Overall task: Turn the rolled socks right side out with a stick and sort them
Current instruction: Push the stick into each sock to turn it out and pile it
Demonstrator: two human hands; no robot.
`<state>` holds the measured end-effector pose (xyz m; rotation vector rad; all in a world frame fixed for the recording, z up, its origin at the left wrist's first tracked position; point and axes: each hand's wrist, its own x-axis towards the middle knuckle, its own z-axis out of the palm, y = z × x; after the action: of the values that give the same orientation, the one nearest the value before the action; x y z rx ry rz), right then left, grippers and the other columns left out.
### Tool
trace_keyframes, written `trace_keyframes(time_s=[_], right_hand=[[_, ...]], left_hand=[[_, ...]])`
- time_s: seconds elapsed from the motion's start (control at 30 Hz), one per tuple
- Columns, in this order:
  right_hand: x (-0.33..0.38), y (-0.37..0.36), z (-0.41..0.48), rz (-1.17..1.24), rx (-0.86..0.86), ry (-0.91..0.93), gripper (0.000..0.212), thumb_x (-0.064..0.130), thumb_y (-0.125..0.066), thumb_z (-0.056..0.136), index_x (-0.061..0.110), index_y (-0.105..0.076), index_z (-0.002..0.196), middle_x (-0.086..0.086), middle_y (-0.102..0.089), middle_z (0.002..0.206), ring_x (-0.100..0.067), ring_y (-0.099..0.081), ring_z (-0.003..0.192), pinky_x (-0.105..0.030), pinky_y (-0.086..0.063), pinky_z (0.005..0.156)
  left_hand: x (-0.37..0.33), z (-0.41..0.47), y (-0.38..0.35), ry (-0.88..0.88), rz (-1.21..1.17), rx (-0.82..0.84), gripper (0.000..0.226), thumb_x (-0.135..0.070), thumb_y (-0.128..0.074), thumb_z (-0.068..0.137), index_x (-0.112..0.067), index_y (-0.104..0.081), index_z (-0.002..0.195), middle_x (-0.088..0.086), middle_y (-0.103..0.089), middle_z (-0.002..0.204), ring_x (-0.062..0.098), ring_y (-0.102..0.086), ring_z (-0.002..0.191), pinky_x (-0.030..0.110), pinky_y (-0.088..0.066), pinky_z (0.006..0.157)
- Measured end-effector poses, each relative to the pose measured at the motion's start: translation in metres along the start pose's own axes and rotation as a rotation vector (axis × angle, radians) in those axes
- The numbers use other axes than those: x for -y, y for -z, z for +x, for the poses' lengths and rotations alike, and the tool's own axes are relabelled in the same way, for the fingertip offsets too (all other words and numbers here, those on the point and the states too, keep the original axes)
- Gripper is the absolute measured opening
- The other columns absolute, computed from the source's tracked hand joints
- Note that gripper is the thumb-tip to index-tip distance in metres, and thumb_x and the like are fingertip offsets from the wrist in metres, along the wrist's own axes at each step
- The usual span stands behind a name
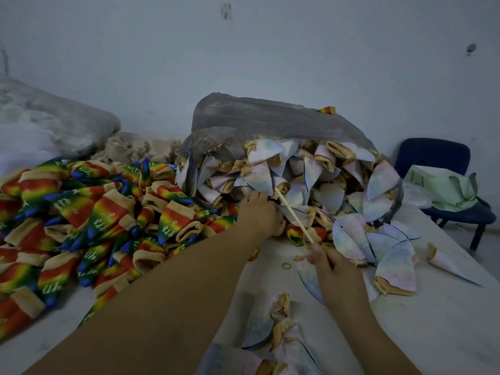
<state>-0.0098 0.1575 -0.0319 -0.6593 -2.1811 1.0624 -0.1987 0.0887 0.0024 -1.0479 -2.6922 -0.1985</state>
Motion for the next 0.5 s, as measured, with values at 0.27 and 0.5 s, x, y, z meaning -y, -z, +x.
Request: trace_keyframes(time_s=[0.27, 0.5], right_hand=[[-0.001, -0.001, 0.000, -0.014, 0.004, -0.013, 0.034, 0.049, -0.042, 0.094, 0.039, -0.058, 0.065, 0.011, -0.061, 0.065, -0.003, -0.054, 0.065, -0.027, -0.032, 0.053], [0.002, 0.000, -0.001, -0.008, 0.006, -0.016, 0.032, 0.048, -0.042, 0.094, 0.039, -0.057, 0.067, 0.012, -0.060, 0.064, 0.000, -0.052, 0.060, -0.023, -0.030, 0.052]], left_hand=[[0.015, -0.003, 0.011, -0.070, -0.130, 0.282, 0.045, -0.017, -0.047, 0.101, -0.009, -0.039, 0.144, 0.018, -0.038, 0.147, 0.035, -0.031, 0.137, 0.040, -0.028, 0.114], [0.017, -0.004, 0.024, -0.037, -0.024, 0.130, 0.035, -0.019, -0.052, 0.101, -0.013, -0.055, 0.135, 0.011, -0.063, 0.123, 0.028, -0.061, 0.110, 0.040, -0.053, 0.090]])
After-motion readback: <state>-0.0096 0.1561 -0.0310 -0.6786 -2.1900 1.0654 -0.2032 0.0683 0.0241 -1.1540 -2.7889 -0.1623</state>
